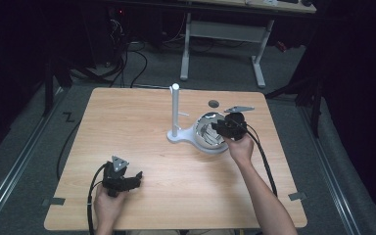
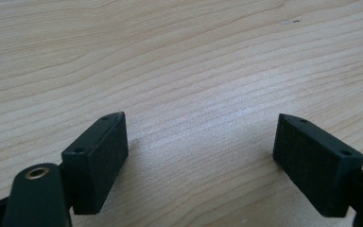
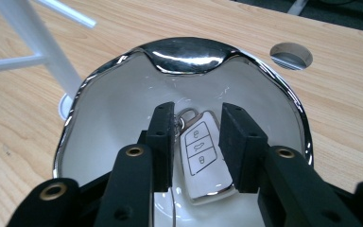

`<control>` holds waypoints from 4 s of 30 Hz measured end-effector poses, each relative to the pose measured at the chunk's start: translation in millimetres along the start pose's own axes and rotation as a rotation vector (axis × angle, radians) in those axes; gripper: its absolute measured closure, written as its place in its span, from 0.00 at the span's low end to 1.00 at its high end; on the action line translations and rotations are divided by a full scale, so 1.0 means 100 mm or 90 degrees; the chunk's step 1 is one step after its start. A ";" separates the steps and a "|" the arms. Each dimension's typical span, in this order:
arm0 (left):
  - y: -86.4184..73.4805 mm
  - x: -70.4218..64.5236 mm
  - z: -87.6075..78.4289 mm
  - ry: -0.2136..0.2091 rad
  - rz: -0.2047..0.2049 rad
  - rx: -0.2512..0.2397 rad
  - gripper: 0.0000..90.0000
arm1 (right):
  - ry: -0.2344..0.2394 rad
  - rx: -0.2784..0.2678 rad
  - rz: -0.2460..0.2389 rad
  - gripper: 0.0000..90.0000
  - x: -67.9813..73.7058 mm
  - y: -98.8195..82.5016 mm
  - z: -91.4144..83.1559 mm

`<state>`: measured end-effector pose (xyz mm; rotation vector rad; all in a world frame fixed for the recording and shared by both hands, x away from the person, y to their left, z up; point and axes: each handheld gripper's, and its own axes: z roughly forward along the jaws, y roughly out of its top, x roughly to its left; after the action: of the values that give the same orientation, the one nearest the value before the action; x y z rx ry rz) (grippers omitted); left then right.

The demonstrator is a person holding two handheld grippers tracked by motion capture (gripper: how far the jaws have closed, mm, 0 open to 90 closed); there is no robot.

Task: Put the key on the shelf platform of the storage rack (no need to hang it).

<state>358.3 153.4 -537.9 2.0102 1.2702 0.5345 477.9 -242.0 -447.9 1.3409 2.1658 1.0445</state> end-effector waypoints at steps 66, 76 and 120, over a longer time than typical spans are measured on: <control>0.00 0.00 0.00 -0.001 0.001 0.000 0.21 | -0.037 -0.064 0.054 0.59 -0.41 -0.64 -1.00; 0.00 0.00 0.00 0.000 0.001 0.000 0.21 | -0.036 -0.067 0.065 0.59 -0.41 -0.76 -1.11; 0.00 0.00 0.00 0.000 0.002 0.001 0.21 | 0.003 -0.067 0.079 0.59 -0.19 -1.24 -1.20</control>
<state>358.2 153.2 -537.9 2.0141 1.2669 0.5350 335.1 -338.5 -465.6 1.4396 2.0221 1.1922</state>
